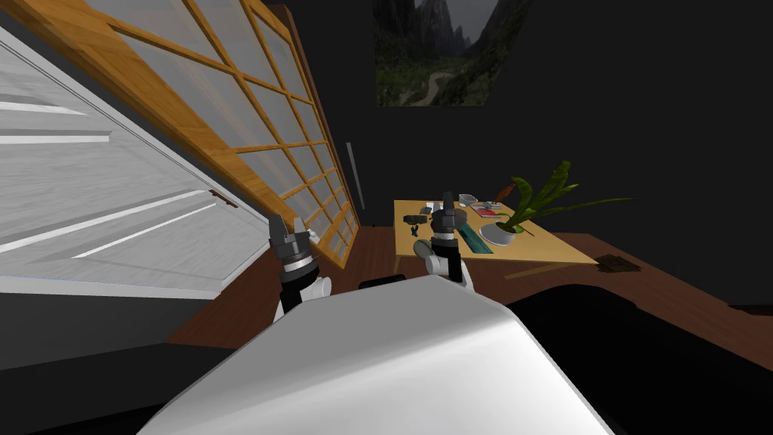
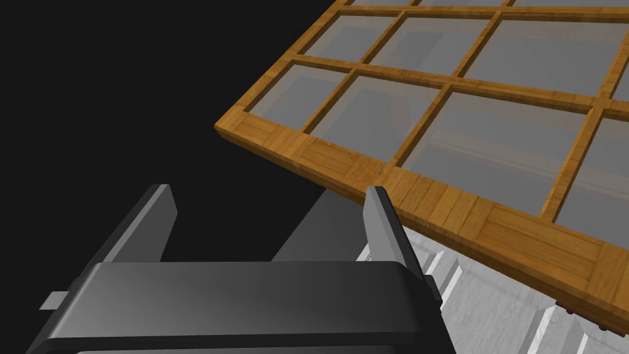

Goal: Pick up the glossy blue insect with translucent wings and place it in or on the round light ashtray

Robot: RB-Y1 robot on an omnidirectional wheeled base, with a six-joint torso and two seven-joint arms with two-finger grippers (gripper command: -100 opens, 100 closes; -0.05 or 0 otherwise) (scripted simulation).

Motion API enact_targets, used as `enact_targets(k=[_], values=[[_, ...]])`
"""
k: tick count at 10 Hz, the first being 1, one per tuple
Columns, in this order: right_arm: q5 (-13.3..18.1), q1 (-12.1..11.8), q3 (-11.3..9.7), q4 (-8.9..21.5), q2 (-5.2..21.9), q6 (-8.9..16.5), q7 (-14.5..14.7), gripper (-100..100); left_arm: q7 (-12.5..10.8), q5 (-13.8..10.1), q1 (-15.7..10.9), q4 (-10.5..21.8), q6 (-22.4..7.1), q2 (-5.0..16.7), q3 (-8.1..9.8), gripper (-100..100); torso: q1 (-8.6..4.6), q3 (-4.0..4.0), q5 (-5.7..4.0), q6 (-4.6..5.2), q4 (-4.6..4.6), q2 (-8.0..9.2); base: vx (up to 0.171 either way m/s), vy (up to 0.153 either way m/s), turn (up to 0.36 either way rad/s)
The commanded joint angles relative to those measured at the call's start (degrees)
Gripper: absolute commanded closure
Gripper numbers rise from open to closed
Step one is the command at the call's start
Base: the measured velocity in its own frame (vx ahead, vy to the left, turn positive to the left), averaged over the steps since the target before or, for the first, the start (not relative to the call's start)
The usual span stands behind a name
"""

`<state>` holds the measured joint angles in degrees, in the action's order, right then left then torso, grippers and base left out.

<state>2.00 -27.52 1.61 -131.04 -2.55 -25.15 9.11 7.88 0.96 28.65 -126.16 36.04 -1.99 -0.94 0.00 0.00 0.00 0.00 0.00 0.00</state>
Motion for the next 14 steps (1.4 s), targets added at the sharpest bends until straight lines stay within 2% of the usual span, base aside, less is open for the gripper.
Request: enact_targets(k=[1, 4, 7, 14], values=[[0.2, -0.1, 0.2, 0.5, 1.8, 0.2, 0.2, -100, 0.0, 0.0, 0.0, 0.0, 0.0, 0.0, 0.0, 0, 0.0, 0.0, 0.0, 0.0, 0.0, 0.0, -0.005, 0.007, -0.001], [1.0, -0.2, 1.0, 2.5, 6.2, 0.9, 1.1, -100, 0.0, 0.0, 0.0, 0.0, 0.0, 0.0, 0.0, 0, 0.05, 0.03, 0.01, 0.0, 0.01, 0.05, -0.014, 0.021, 0.001], [2.5, -0.3, 2.2, 6.0, 10.8, 1.8, 2.6, -100, 0.0, 0.0, 0.0, 0.0, 0.0, 0.0, 0.0, 0, 0.11, 0.03, 0.02, 0.0, 0.01, 0.05, -0.014, 0.033, 0.012], [7.9, 0.6, 4.9, 18.0, 19.6, 4.4, 7.7, -100, 0.0, 0.0, 0.0, 0.0, 0.0, 0.0, 0.0, 0, 0.17, -0.03, 0.04, 0.0, -0.01, -0.05, 0.003, 0.05, 0.034]])
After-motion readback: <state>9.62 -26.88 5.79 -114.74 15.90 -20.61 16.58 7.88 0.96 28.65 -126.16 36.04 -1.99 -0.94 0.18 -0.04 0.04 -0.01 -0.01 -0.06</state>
